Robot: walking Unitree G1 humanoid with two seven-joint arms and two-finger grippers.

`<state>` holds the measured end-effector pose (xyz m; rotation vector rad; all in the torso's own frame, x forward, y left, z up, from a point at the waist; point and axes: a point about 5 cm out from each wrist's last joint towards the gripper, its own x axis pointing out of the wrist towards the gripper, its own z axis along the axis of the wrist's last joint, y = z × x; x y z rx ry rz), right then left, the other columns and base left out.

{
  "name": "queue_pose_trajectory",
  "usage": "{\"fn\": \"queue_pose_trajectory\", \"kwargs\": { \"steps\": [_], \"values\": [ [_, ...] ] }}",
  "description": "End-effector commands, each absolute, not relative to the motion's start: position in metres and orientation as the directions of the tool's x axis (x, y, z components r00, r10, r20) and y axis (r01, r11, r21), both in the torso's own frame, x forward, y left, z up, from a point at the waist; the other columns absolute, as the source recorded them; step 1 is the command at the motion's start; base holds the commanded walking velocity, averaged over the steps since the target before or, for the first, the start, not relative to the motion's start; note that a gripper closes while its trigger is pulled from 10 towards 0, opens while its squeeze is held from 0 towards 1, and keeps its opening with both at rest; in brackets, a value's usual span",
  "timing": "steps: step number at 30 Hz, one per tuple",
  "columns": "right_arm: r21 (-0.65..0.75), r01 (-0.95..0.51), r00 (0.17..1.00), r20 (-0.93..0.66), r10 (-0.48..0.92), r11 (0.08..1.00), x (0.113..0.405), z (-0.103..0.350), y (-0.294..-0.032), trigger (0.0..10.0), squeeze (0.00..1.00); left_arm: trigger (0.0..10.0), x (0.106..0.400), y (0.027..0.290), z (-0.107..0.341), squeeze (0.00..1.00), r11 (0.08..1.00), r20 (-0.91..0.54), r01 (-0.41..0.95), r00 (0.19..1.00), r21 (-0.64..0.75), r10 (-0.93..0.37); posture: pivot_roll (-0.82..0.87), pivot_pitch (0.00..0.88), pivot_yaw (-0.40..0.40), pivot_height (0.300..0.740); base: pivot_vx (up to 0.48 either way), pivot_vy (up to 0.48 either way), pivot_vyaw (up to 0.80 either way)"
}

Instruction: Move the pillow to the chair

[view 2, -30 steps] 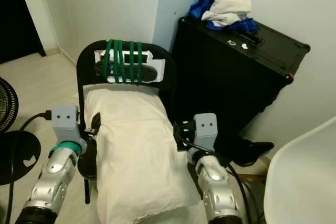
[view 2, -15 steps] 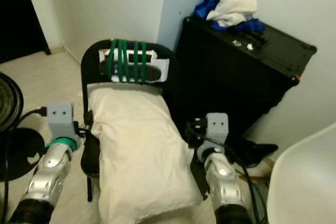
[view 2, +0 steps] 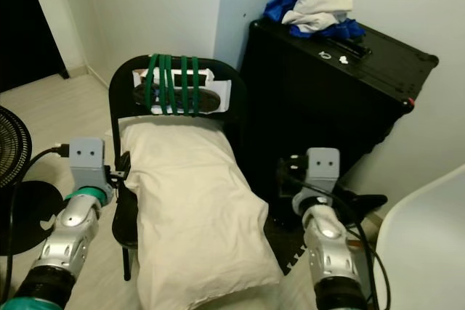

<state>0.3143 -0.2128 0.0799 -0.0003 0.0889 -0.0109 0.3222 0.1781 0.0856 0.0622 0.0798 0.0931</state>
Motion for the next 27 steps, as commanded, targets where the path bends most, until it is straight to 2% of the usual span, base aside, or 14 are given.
{"fn": "queue_pose_trajectory", "kwargs": {
  "steps": [1, 9, 18, 27],
  "values": [
    [-0.008, 0.019, 0.994, -0.107, -0.02, 1.0, 0.311, 0.073, -0.215, 10.0, 0.0, 10.0, 0.318, 0.178, 0.08, 0.0, 0.993, -0.086, -0.092, 0.991, 0.075, 0.098, 0.05, 0.0, -0.028, 0.74, 0.0, 0.0, 0.0],
    [0.034, -0.002, 0.997, -0.082, 0.005, 0.999, 0.315, 0.076, -0.209, 10.0, 0.0, 10.0, 0.317, 0.178, 0.078, 0.0, 0.992, -0.08, -0.096, 0.992, 0.085, 0.103, 0.06, 0.0, -0.045, 0.74, 0.0, 0.0, 0.0],
    [0.024, -0.053, 0.99, -0.126, 0.056, 0.998, 0.308, 0.065, -0.197, 10.0, 0.0, 10.0, 0.306, 0.187, 0.07, 0.0, 0.987, -0.096, -0.138, 0.985, 0.087, 0.146, 0.07, 0.0, -0.063, 0.74, 0.0, 0.0, 0.0],
    [0.038, -0.035, 0.993, -0.115, 0.039, 0.999, 0.308, 0.063, -0.193, 10.0, 0.0, 10.0, 0.31, 0.183, 0.072, 0.0, 0.989, -0.097, -0.096, 0.99, 0.116, 0.107, 0.04, 0.0, -0.011, 0.74, 0.0, 0.0, 0.0]
  ]
}}
